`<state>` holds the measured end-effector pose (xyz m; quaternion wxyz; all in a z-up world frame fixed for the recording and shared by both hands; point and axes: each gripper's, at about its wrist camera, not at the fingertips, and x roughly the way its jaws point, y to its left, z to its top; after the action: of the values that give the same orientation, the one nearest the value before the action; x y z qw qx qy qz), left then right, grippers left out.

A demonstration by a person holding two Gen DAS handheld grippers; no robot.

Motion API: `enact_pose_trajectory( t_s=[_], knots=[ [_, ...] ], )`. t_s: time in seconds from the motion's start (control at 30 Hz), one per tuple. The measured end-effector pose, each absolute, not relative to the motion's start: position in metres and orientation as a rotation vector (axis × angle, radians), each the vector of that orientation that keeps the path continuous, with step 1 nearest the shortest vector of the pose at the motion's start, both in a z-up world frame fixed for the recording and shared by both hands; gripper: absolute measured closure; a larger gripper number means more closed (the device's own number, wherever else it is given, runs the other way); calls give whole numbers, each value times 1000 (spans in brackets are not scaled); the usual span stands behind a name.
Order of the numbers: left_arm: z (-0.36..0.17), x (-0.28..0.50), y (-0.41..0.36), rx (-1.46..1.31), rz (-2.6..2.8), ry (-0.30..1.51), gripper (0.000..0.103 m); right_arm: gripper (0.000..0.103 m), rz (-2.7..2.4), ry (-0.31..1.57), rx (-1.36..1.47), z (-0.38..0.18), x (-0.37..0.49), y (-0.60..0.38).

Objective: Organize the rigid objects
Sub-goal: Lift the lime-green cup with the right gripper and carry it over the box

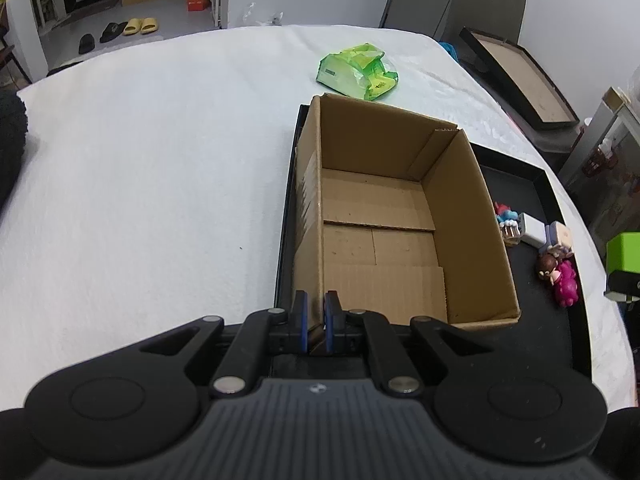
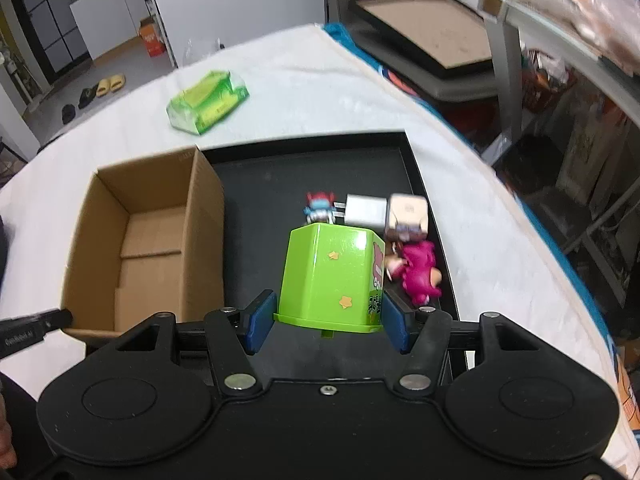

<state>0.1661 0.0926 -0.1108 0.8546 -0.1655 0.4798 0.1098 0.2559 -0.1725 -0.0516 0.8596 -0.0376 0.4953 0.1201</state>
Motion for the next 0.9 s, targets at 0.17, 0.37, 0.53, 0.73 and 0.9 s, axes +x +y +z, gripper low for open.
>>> enact_pose_trajectory(
  t_s=[0.17, 0.37, 0.53, 0.73, 0.9],
  knots=[
    [-109, 163, 92, -344, 219, 1004, 95, 47, 288, 1004, -71, -39, 255, -159],
    [-111, 162, 96, -371, 213, 1003, 95, 47, 347, 962, -80, -32, 252, -135],
    [-114, 164, 97, -376, 210, 999, 95, 47, 383, 945, -89, -30, 253, -115],
    [-118, 168, 102, -394, 208, 1004, 95, 47, 442, 944, -116, -33, 252, -85],
    [-121, 169, 106, -403, 201, 1003, 95, 47, 493, 944, -132, -36, 252, -60]
  ],
)
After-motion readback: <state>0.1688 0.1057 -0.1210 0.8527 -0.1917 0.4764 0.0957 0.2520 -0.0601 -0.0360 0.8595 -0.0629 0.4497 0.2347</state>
